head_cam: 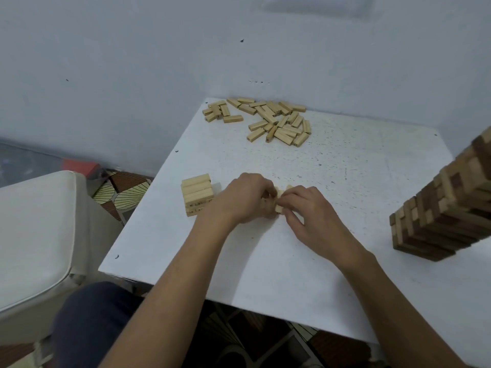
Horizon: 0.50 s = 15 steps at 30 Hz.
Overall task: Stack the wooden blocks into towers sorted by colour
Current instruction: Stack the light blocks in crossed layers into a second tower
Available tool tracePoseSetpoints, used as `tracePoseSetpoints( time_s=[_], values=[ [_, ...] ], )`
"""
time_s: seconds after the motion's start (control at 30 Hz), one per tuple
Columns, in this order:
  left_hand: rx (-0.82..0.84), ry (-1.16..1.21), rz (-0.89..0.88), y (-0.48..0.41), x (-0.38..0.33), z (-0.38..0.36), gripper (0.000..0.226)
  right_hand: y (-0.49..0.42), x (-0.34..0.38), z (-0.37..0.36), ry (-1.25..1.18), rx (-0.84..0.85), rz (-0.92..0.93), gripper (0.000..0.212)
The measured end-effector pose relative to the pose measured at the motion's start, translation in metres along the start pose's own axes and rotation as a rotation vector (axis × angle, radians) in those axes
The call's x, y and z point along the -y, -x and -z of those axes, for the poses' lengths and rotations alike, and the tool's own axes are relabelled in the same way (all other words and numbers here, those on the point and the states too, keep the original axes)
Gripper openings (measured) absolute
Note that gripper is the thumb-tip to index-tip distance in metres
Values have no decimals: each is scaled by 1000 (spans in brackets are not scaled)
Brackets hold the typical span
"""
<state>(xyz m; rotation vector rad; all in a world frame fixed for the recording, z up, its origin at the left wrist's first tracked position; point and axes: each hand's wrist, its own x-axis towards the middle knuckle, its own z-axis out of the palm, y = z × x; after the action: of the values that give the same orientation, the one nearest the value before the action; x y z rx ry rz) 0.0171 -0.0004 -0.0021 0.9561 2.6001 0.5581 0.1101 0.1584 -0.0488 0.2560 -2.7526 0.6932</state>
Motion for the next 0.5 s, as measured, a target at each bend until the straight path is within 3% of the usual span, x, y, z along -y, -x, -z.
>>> tracePoseSetpoints(
  time_s=[0.27,0.5],
  values=[
    [-247,198,3,15,3,-34,37,5,-9,5,-55,-57,-83,18],
    [-304,219,-11,16,5,-38,35,5,-10,10,-46,-18,-93,15]
  ],
)
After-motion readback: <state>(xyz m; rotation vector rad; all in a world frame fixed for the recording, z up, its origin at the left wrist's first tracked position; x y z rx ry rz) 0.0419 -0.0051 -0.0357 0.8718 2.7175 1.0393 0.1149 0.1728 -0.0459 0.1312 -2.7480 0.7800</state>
